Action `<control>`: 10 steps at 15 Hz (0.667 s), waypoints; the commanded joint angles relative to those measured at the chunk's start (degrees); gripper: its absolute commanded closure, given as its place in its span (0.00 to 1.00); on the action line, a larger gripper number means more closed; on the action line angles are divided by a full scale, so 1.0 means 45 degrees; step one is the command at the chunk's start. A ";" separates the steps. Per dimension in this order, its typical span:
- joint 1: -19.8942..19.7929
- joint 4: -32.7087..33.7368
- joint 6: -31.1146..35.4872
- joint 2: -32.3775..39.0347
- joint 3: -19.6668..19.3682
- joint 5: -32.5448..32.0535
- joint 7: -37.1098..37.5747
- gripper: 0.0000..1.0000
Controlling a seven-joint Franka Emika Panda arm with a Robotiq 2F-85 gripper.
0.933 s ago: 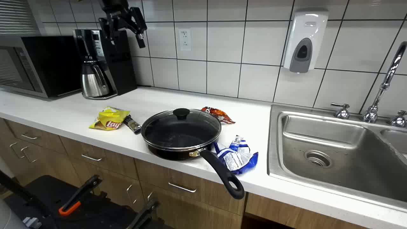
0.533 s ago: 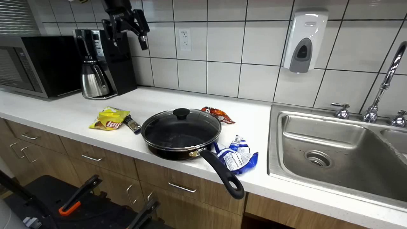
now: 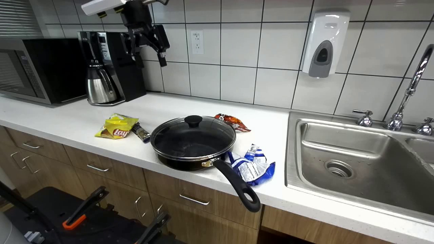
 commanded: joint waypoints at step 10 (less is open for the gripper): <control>-0.0496 -0.2973 0.3123 -0.0679 -0.1324 0.1595 0.0163 0.00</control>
